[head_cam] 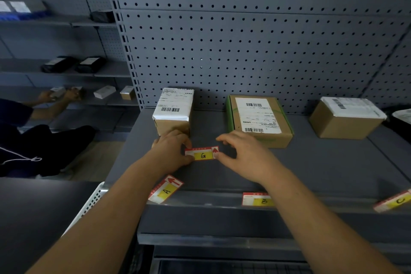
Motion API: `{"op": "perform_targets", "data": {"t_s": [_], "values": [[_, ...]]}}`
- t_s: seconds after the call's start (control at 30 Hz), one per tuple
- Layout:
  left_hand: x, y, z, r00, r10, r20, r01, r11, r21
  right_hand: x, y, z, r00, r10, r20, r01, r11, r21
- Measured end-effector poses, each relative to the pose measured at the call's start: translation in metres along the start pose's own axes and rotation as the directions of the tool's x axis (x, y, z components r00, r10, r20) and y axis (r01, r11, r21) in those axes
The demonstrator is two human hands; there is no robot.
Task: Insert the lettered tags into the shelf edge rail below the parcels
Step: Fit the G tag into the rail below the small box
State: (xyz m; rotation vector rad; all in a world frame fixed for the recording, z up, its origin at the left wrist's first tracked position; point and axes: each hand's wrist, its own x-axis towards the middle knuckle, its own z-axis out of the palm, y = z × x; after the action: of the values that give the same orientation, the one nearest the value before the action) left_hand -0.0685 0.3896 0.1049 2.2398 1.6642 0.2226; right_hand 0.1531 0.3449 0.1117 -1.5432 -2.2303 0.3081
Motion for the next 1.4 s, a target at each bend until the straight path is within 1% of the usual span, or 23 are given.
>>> {"op": "perform_targets", "data": {"t_s": [0.1,0.4,0.63,0.83,0.97,1.17,1.3,1.4], "values": [[-0.005,0.005,0.0,1.0,-0.006,-0.007,0.006,0.999,-0.035,-0.004,-0.001,0.0,1.0,-0.003,-0.006,0.003,1.0,0.008],[-0.021,0.017,-0.005,0.995,-0.065,-0.071,0.045,0.965,-0.259,-0.016,-0.004,-0.004,1.0,0.0,-0.028,0.0,1.0,0.011],[-0.03,0.029,-0.012,0.992,-0.06,-0.11,0.023,0.952,-0.306,-0.024,-0.003,-0.011,0.998,-0.009,-0.058,0.01,1.0,0.013],[-0.036,0.043,-0.021,0.989,-0.042,-0.145,0.002,0.964,-0.268,-0.032,-0.003,-0.024,0.996,-0.012,-0.083,0.013,1.0,0.014],[-0.046,0.058,-0.029,0.978,-0.049,-0.203,-0.02,0.945,-0.325,-0.04,-0.002,-0.035,0.993,-0.027,-0.111,0.029,0.999,0.017],[-0.074,0.089,-0.038,0.964,-0.045,-0.261,-0.061,0.921,-0.384,-0.061,-0.004,-0.048,0.975,-0.115,-0.192,0.102,0.992,-0.076],[-0.098,0.11,-0.033,0.955,-0.078,-0.285,-0.08,0.859,-0.505,-0.082,-0.009,-0.053,0.959,-0.166,-0.231,0.139,0.982,-0.13],[-0.119,0.125,-0.029,0.958,-0.085,-0.273,-0.092,0.813,-0.576,-0.102,-0.012,-0.057,0.935,-0.196,-0.294,0.149,0.973,-0.174]]}}
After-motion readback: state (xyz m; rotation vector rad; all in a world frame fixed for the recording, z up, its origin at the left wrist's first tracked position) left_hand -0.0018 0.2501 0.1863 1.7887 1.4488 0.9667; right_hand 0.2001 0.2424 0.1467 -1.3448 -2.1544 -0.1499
